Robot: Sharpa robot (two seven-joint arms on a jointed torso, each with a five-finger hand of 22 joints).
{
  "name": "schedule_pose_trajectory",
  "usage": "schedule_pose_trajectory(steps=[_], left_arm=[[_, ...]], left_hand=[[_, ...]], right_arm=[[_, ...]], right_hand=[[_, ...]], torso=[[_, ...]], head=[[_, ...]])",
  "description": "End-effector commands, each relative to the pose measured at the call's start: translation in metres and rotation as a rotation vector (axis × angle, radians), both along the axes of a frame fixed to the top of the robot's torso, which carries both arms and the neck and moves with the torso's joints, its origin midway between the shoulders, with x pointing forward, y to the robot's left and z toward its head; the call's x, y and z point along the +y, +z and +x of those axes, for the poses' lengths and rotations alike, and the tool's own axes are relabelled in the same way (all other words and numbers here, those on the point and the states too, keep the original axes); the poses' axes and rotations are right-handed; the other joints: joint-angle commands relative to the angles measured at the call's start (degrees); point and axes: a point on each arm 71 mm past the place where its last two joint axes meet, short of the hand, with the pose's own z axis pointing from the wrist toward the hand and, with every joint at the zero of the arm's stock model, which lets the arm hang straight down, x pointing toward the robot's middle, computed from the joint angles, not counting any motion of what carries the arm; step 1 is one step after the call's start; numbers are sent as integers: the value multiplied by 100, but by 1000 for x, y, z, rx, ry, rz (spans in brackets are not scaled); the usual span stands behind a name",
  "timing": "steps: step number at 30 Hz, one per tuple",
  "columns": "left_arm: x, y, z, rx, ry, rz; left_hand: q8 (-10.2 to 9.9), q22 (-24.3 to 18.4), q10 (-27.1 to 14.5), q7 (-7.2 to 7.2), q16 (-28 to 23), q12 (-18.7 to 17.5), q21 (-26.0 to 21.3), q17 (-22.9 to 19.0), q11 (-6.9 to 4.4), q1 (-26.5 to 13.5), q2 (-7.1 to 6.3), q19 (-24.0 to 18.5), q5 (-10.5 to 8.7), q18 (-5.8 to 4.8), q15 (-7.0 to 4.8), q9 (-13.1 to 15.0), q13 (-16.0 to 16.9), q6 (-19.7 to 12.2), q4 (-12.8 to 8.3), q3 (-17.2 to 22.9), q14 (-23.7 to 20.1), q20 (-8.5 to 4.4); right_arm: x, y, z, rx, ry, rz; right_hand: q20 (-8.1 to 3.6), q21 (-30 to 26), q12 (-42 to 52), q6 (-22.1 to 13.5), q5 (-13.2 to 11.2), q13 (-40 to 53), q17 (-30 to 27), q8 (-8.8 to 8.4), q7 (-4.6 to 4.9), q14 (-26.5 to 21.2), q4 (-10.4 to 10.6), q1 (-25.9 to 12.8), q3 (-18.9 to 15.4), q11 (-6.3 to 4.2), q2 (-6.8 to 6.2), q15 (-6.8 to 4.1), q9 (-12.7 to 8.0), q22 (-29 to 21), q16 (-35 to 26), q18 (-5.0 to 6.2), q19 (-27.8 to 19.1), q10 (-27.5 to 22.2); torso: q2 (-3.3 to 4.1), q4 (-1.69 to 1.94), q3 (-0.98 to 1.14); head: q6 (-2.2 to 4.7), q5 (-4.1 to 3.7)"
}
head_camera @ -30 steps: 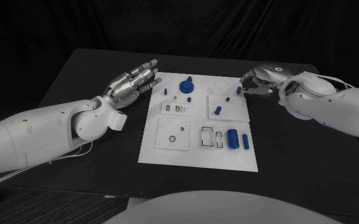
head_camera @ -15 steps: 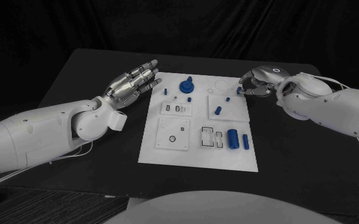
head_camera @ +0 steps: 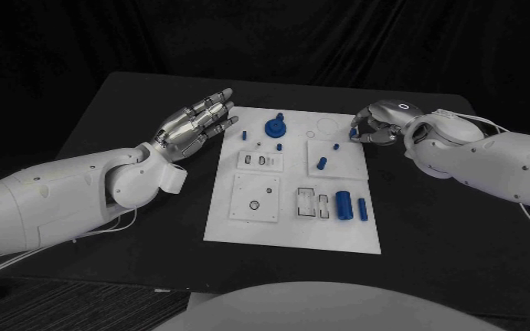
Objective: Assemble the parts on the task board
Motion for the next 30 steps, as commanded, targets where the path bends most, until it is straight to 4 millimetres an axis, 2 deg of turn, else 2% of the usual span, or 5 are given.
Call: schedule_pose_trajectory(steps=[1,6,10,20,30], left_arm=[[-2,0,-1,-3,-13,-17],[-2,0,-1,-1,-14,-16],[-2,0,-1,-1,-15,-16],[-1,0,-2,2,-15,-15],[2,0,-2,4,-11,-11]], left_hand=[[29,-9,-4,-1,-21,18,-34,-7,0,31,19,-3,36,103,33,4,5,-45,3,24,-13,26],[29,-9,-4,-1,-21,18,-34,-7,0,31,19,-3,36,103,33,4,5,-45,3,24,-13,26],[31,-9,-6,-1,-21,19,-34,-7,1,26,20,-3,35,103,38,5,5,-38,-2,35,-13,28],[31,-9,-6,-1,-21,19,-34,-7,1,26,20,-3,35,103,38,5,5,-38,-2,35,-13,28],[37,-9,-5,5,-21,23,-34,-7,2,22,22,-3,34,103,40,8,6,-20,-4,44,-13,29]], right_arm=[[-1,-3,1,8,-13,-8],[2,-3,2,5,-6,-7],[3,-4,2,3,-1,-5],[5,-2,2,-23,14,7],[11,8,-5,-72,53,45]], right_hand=[[21,-46,20,-66,48,1506,996,89,-14,487,-10,58,-30,41,-1,30,53,961,-19,9,-31,611],[22,-70,20,-95,80,1506,979,248,-18,482,-34,87,-45,41,22,29,149,957,-30,12,-36,611],[12,-121,20,-258,419,1506,944,795,-36,473,-129,169,-72,28,87,19,504,951,-47,19,-42,611],[-12,-173,20,-343,748,1506,900,1655,-88,462,-277,301,-6,-15,198,-13,1104,946,-65,25,-41,611],[-27,-251,20,-173,641,1506,790,1967,-112,443,-250,282,16,-28,213,-30,1284,926,-156,38,-51,611]], torso=[[-1,0,1],[1,-4,1],[1,-4,0],[-3,-1,0],[-3,-11,-5]], head=[[-1,3],[-1,-2],[-1,1],[-1,13],[-1,25]])
